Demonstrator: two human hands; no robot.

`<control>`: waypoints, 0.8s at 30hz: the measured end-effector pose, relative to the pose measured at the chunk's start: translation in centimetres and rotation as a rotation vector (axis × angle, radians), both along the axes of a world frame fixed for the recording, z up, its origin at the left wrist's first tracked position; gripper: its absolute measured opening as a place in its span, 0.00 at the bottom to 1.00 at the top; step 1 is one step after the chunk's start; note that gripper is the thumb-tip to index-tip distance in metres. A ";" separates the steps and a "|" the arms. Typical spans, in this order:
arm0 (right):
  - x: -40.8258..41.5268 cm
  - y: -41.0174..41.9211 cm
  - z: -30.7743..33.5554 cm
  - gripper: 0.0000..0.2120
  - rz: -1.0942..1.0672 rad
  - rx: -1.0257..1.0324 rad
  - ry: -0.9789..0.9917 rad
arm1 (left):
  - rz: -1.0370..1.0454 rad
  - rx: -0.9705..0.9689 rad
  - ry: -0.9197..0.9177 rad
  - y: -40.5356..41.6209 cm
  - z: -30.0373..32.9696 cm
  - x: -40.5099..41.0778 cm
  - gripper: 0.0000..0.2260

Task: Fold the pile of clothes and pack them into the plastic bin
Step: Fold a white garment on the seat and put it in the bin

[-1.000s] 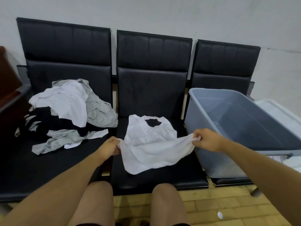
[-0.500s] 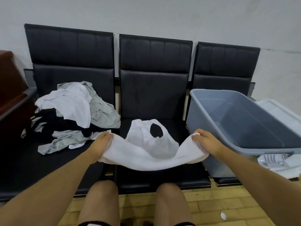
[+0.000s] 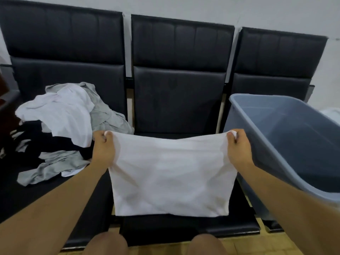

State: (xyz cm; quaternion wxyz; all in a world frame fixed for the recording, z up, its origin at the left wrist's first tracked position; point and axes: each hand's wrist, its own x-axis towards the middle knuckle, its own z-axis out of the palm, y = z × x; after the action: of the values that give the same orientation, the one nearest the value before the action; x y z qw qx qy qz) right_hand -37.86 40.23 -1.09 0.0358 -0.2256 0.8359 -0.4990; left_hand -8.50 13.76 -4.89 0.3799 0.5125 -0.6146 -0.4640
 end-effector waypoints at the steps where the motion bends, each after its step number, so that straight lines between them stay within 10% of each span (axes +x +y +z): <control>1: -0.9 -1.3 -0.9 0.09 -0.011 -0.014 -0.005 | 0.009 0.000 -0.010 -0.8 -0.8 -0.9 0.14; 18: -12.5 -14.0 -18.3 0.15 -0.198 0.243 -0.160 | 0.057 -0.026 -0.193 -6.4 -13.3 -12.9 0.08; 24: -7.4 -15.1 -19.2 0.11 0.248 0.212 0.477 | -0.064 -0.390 -0.638 0.1 -13.7 -15.3 0.21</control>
State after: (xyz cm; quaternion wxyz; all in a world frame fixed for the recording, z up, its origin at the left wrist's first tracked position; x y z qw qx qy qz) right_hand -45.28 25.13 -20.34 -0.0779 -0.4322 0.8342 -0.3336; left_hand -23.79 13.82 -18.61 0.2451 0.5301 -0.7944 -0.1668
